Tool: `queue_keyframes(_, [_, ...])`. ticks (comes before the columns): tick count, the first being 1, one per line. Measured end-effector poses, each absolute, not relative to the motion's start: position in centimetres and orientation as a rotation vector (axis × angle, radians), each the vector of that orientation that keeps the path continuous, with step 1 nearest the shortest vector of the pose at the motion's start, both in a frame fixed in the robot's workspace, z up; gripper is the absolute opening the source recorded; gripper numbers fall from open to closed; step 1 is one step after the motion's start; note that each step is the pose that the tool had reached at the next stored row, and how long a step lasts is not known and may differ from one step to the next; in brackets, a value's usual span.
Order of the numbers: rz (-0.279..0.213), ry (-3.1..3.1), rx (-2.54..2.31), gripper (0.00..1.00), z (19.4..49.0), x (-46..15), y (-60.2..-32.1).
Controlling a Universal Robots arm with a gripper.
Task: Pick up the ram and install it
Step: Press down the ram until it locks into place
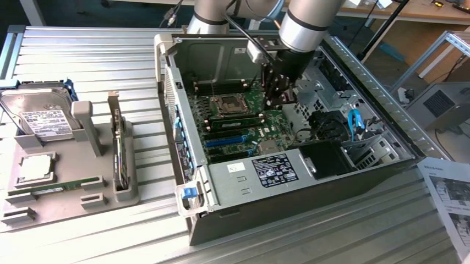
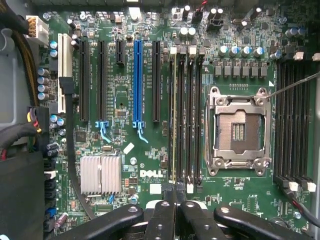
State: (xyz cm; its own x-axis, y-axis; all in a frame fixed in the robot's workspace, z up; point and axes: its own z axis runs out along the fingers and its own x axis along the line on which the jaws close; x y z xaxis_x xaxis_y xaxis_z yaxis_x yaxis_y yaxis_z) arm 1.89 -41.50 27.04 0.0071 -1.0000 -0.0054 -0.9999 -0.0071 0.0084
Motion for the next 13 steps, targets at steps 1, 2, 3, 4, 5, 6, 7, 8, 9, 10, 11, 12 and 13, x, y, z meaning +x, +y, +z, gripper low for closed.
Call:
queue_keyframes(1, [-0.015,-2.212,2.228,0.11,27.0,1.6,-41.5])
queue_keyframes(2, [-0.015,-2.212,2.228,0.11,27.0,1.3,-41.5])
queue_keyframes(3, [-0.014,-2.212,2.228,0.11,27.0,1.1,-41.5])
queue_keyframes(4, [-0.014,-2.213,2.229,0.11,27.0,0.9,-41.5])
queue_keyframes(5, [-0.013,-2.213,2.229,0.11,27.0,0.7,-41.5])
queue_keyframes(6, [-0.012,-2.214,2.229,0.11,27.0,0.4,-41.5])
queue_keyframes(7, [-0.011,-2.214,2.230,0.11,27.0,0.1,-41.5])
queue_keyframes(8, [-0.009,-2.215,2.230,0.11,27.0,-0.2,-41.5])
queue_keyframes(9, [-0.007,-2.216,2.231,0.11,27.0,-0.4,-41.5])
queue_keyframes(10, [-0.006,-2.217,2.232,0.11,27.0,-0.7,-41.5])
queue_keyframes(11, [-0.003,-2.218,2.233,0.11,27.0,-1.0,-41.5])
queue_keyframes(12, [0.000,-2.219,2.234,0.11,27.0,-1.4,-41.5])
queue_keyframes(13, [0.002,-2.220,2.235,0.11,27.0,-1.6,-41.5])
